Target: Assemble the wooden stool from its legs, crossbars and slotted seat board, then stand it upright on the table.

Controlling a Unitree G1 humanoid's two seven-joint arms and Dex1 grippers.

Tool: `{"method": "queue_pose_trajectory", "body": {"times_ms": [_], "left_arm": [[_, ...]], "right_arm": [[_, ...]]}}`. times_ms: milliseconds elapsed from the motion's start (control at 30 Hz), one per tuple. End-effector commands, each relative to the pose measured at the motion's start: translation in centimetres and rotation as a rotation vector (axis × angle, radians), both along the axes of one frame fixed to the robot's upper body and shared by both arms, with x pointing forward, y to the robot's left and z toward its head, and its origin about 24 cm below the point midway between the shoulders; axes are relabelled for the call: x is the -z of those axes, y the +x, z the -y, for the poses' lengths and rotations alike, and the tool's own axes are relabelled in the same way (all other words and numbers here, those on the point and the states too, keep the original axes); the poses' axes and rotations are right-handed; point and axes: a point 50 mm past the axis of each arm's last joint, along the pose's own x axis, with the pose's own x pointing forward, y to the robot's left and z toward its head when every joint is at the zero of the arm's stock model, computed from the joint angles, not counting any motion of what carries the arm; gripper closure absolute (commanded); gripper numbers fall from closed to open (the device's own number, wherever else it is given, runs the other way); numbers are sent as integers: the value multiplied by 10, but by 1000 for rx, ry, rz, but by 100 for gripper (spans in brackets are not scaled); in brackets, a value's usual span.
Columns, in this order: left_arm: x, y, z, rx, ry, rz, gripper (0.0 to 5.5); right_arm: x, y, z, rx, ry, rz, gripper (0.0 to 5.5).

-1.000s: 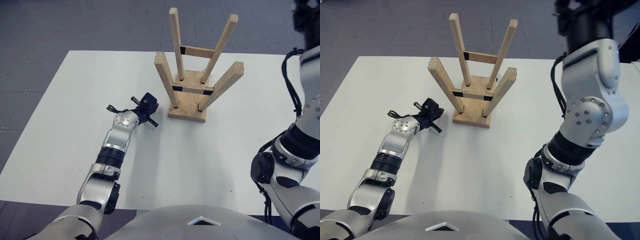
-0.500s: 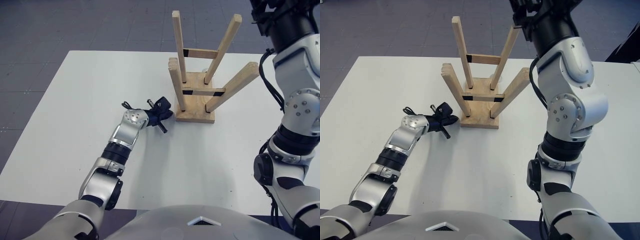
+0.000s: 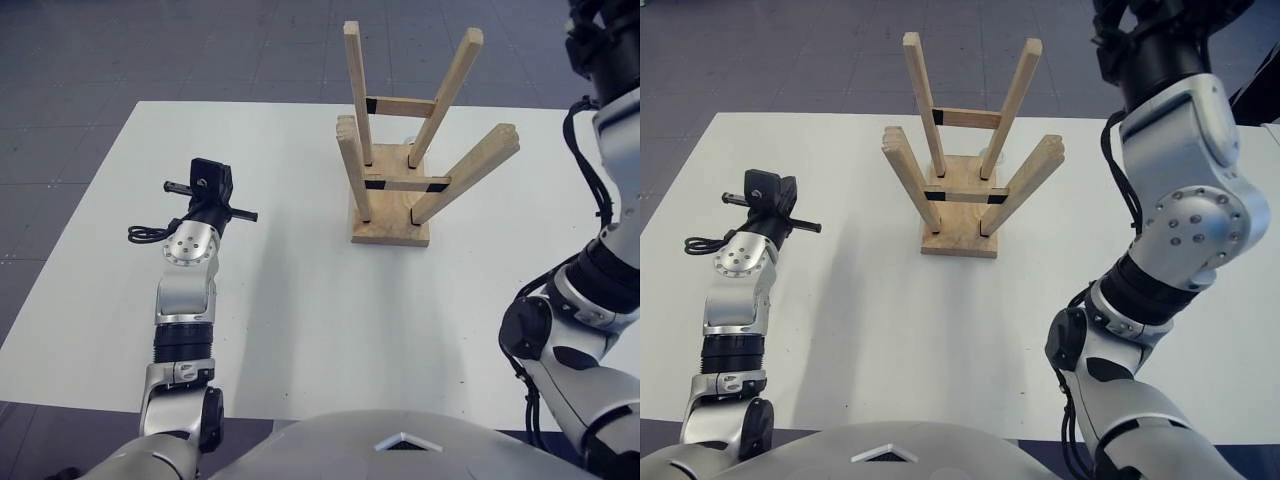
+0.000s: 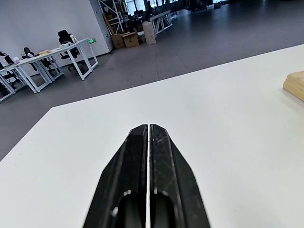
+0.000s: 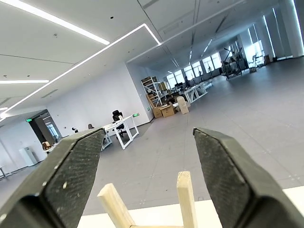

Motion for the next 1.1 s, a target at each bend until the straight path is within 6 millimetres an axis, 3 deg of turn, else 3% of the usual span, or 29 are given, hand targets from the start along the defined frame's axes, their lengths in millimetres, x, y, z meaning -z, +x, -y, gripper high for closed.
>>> {"method": "queue_pose_trajectory", "body": {"times_ms": [33,333,400,533,600,667,733,767,800,833,867,900,933,967,1100], "left_arm": [[-12,1,3,-13,-20,64,540],[-7,4,10,10,-17,48,540],[-7,5,11,16,-20,50,540],[-10,10,11,26,-20,68,540],[-12,11,7,20,-19,75,540],[-12,9,5,17,-13,69,540],[-10,6,3,13,-10,59,540],[-8,4,2,10,-10,49,540],[-4,0,1,-1,-17,39,540],[1,-3,1,-12,-28,22,540],[7,-5,1,-19,-31,3,540],[12,-6,1,-24,-38,-17,540],[15,-6,1,-27,-37,-28,540],[19,-5,2,-22,-32,-41,540],[20,-3,6,5,-32,-55,540]], "right_arm": [[28,-3,-10,-38,-124,-78,206],[28,-8,-21,-69,-150,-29,206],[9,-7,-24,-82,-143,66,206],[-77,-25,-24,-120,-160,493,206],[-99,-33,-23,-116,-176,586,206],[-103,-35,-21,-112,-179,598,206],[-82,-26,-18,-109,-187,500,206],[-51,-14,-20,-117,-221,360,206],[1,2,-26,-149,-271,144,206],[78,14,-33,-239,-356,-141,206],[148,9,-30,-282,-394,-376,206],[198,-2,-27,-329,-457,-516,206],[220,-9,-24,-361,-485,-574,206],[216,-10,-24,-378,-486,-554,206],[116,7,-30,-307,-290,-210,206]]}}
